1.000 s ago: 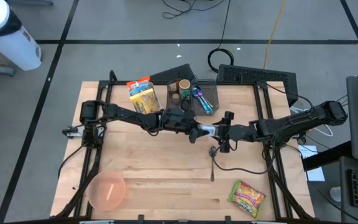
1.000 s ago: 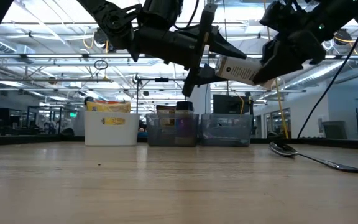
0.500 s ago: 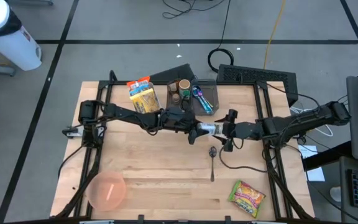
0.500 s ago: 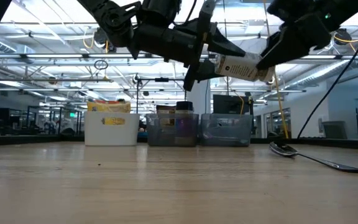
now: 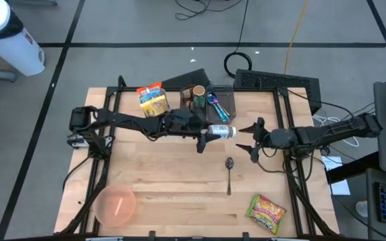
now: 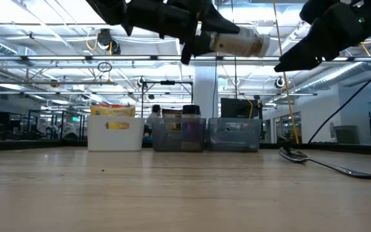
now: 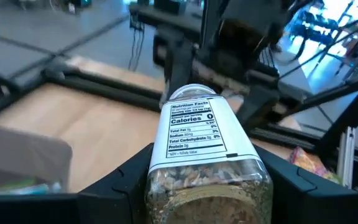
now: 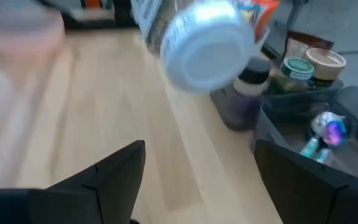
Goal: Pick & Place Food Item
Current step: Put the white seasoning bottle into the left black bin
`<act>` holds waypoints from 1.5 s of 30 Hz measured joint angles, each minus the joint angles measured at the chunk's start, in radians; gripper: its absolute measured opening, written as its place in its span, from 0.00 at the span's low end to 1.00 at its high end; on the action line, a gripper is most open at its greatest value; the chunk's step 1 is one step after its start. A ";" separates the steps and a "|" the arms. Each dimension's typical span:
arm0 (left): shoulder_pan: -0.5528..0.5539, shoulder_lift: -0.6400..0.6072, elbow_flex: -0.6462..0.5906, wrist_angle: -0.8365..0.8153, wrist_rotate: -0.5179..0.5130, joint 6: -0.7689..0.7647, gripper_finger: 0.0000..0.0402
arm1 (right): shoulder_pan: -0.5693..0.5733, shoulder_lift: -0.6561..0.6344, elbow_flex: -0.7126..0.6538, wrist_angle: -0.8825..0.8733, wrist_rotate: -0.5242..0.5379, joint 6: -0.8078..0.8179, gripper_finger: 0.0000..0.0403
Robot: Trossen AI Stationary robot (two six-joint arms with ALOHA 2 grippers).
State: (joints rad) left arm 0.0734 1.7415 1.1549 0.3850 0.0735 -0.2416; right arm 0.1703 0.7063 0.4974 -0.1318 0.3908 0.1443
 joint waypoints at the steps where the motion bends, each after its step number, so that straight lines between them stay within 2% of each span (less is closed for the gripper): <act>1: 0.000 -0.012 0.000 -0.001 -0.005 0.012 0.52 | 0.000 -0.019 -0.029 0.044 -0.002 0.015 0.73; 5: 0.000 -0.048 0.000 -0.016 -0.014 0.047 0.52 | 0.008 -0.068 -0.177 0.329 -0.012 0.069 0.73; 9: -0.010 -0.065 0.000 0.024 -0.025 0.077 0.52 | 0.009 -0.051 -0.395 0.866 -0.083 0.076 0.72; 11: -0.019 -0.065 0.000 0.066 -0.024 0.083 0.52 | 0.008 -0.011 -0.478 1.109 -0.077 0.071 0.72; 13: -0.032 -0.055 0.000 0.135 -0.023 0.083 0.52 | 0.010 0.007 -0.463 1.169 -0.057 0.048 0.72; 17: -0.052 -0.039 0.000 0.217 -0.028 0.101 0.52 | 0.027 0.093 -0.411 1.197 -0.105 -0.072 0.72; 22: -0.050 -0.039 -0.001 0.214 -0.024 0.086 0.52 | 0.023 0.143 -0.342 1.162 -0.078 -0.124 0.71; 27: -0.061 -0.039 -0.001 0.225 -0.077 0.141 0.52 | 0.006 0.215 -0.246 1.172 -0.163 -0.154 0.71; 30: -0.064 -0.039 -0.001 0.273 -0.063 0.156 0.52 | -0.003 0.258 -0.239 1.178 -0.183 -0.164 0.71; 45: -0.081 -0.039 0.000 0.344 -0.075 0.268 0.52 | -0.038 0.513 -0.229 1.675 -0.245 -0.164 0.70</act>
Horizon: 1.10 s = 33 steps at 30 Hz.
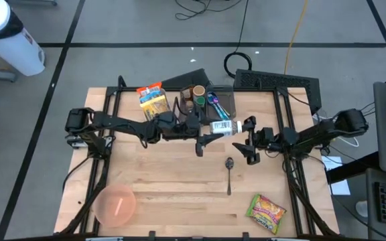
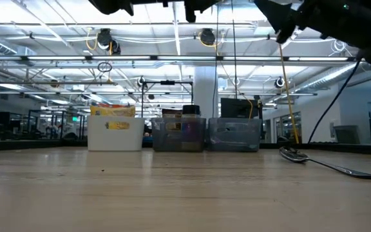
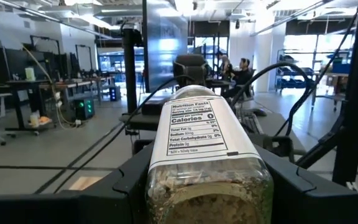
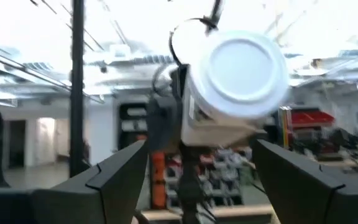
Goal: Pick & Place Food Item
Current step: Put the white seasoning bottle into the left black bin
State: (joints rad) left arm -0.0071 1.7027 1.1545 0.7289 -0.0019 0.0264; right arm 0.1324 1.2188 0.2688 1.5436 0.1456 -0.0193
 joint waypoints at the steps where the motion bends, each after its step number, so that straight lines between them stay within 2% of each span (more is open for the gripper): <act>1: 0.000 0.000 0.000 0.002 -0.002 0.005 0.52 | -0.008 0.015 0.011 0.017 -0.020 0.007 0.70; 11: -0.018 0.016 0.001 0.038 0.001 0.051 0.52 | -0.055 0.130 0.141 0.022 -0.101 0.012 0.70; 22: -0.029 0.034 0.001 0.080 0.028 0.074 0.52 | -0.055 0.142 0.212 0.023 -0.154 -0.020 0.69; 28: -0.030 0.034 0.001 0.086 0.036 0.074 0.52 | -0.055 0.143 0.224 0.024 -0.177 -0.029 0.63; 33: -0.029 0.033 0.001 0.089 0.023 0.078 0.52 | -0.055 0.141 0.226 0.027 -0.175 -0.057 0.52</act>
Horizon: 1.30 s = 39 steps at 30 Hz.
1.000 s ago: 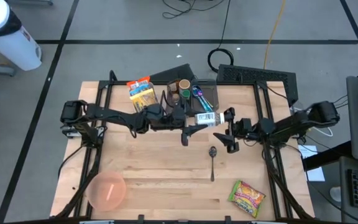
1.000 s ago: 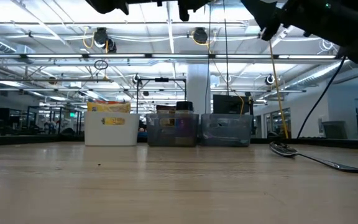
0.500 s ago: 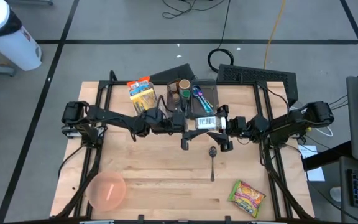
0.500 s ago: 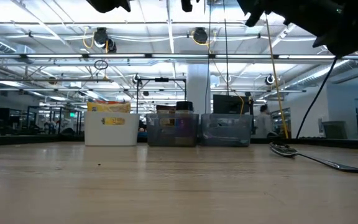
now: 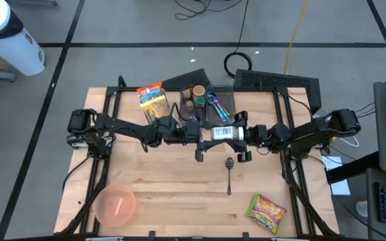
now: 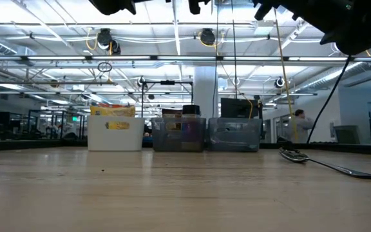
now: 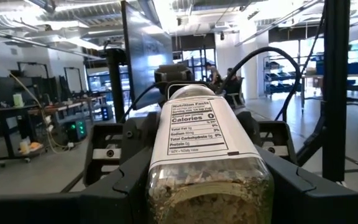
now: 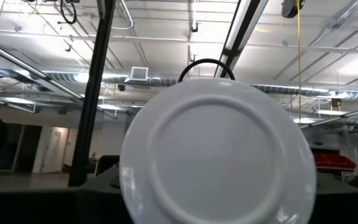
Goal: Pick & Place Food Item
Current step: Put the white seasoning bottle into the left black bin
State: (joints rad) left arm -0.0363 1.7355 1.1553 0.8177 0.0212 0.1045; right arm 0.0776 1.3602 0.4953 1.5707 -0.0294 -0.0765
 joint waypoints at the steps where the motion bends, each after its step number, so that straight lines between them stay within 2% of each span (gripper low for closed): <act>1: 0.001 0.000 0.000 0.000 0.001 0.003 0.52 | 0.000 0.000 0.000 0.000 0.002 0.000 0.50; 14: 0.001 -0.001 0.000 -0.001 0.001 0.005 0.52 | 0.000 -0.005 0.000 -0.002 0.001 0.000 0.49; 20: 0.000 -0.001 0.000 0.013 0.020 0.026 0.52 | 0.001 -0.005 0.000 -0.002 -0.009 0.008 0.66; 24: 0.000 -0.001 0.000 0.044 0.039 0.029 0.52 | 0.000 -0.005 0.000 -0.001 -0.052 0.005 0.72; 32: 0.000 -0.001 -0.002 0.183 0.091 0.042 0.52 | 0.000 -0.014 0.007 -0.002 -0.131 -0.045 0.68; 39: 0.000 -0.002 0.000 0.201 0.139 0.040 0.52 | 0.000 -0.014 0.065 -0.004 -0.204 -0.045 0.66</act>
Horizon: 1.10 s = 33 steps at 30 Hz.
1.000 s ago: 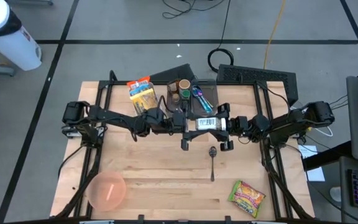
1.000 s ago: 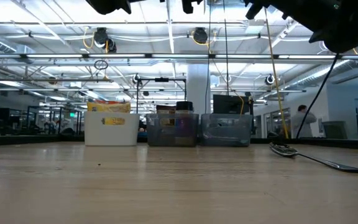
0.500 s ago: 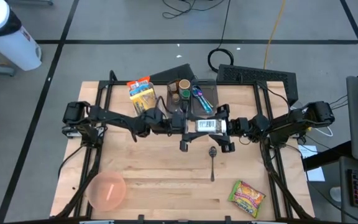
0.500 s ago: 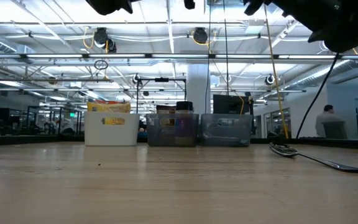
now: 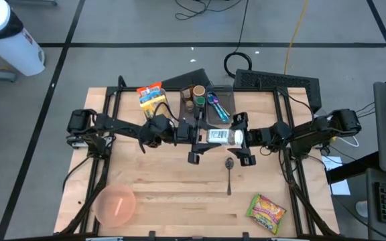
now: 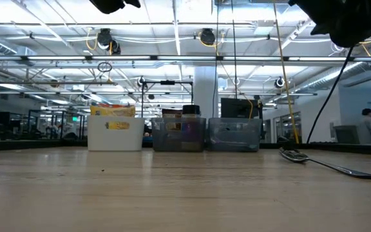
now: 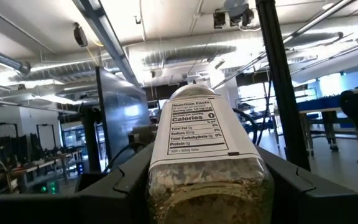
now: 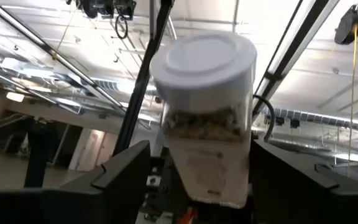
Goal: Pick & Place Food Item
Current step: Put the white seasoning bottle into the left black bin
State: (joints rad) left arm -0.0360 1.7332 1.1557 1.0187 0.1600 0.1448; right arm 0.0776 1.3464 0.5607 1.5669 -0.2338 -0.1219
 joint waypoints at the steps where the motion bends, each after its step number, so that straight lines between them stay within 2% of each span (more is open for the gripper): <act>1: 0.000 0.000 0.000 -0.005 -0.001 0.001 0.52 | 0.000 0.000 0.005 0.000 -0.001 0.000 0.66; 10: 0.000 0.000 0.000 -0.016 -0.025 0.045 0.52 | 0.000 0.000 0.038 0.000 0.007 0.004 0.66; 22: 0.002 0.000 0.000 0.007 -0.038 0.064 0.52 | -0.020 0.038 0.070 0.006 0.025 0.024 0.56; 33: 0.004 0.002 -0.002 0.024 -0.036 0.064 0.52 | -0.026 0.040 0.070 -0.003 0.021 0.039 0.58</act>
State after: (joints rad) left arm -0.0322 1.7348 1.1542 1.0424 0.1238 0.2087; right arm 0.0513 1.3865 0.6308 1.5643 -0.2124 -0.0834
